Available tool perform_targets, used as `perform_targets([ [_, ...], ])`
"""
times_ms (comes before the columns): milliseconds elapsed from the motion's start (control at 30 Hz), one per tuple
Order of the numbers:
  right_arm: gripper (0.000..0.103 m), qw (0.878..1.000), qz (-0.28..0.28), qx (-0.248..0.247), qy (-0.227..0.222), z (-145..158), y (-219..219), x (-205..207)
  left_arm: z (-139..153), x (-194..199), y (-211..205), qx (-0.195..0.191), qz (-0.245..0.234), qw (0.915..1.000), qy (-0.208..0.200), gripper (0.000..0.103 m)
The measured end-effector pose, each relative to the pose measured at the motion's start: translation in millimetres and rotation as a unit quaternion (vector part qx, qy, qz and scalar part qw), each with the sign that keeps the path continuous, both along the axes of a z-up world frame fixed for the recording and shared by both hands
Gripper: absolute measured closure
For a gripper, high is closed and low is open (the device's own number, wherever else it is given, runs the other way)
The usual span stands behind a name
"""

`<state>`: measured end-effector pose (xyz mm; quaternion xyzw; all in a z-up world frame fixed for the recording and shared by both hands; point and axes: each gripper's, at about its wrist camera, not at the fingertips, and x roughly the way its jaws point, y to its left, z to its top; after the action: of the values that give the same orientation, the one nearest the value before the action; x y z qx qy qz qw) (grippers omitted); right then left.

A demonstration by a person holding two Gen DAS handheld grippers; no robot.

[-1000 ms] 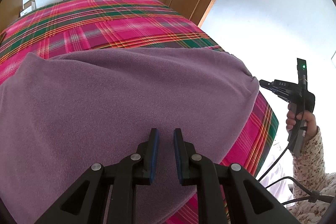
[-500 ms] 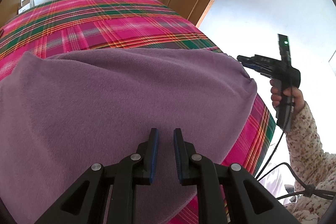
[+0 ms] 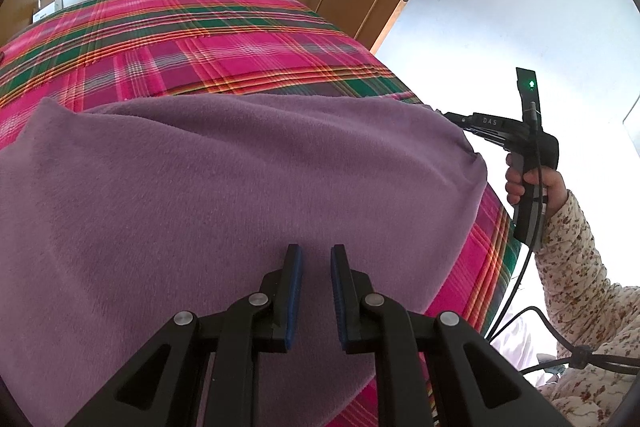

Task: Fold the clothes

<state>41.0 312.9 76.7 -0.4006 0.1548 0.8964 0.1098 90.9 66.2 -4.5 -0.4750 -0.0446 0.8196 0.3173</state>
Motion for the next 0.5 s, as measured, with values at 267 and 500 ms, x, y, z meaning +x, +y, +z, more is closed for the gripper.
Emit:
perform_targets([
  [267, 0.099, 0.997, -0.032, 0.03, 0.062, 27, 1, 12, 1, 1, 3, -0.007, 0.002, 1.0, 0.002, 0.088],
  [500, 0.099, 0.998, -0.045, 0.03, 0.027, 19, 4, -9, 2, 2, 5, -0.008, 0.003, 1.0, 0.002, 0.088],
])
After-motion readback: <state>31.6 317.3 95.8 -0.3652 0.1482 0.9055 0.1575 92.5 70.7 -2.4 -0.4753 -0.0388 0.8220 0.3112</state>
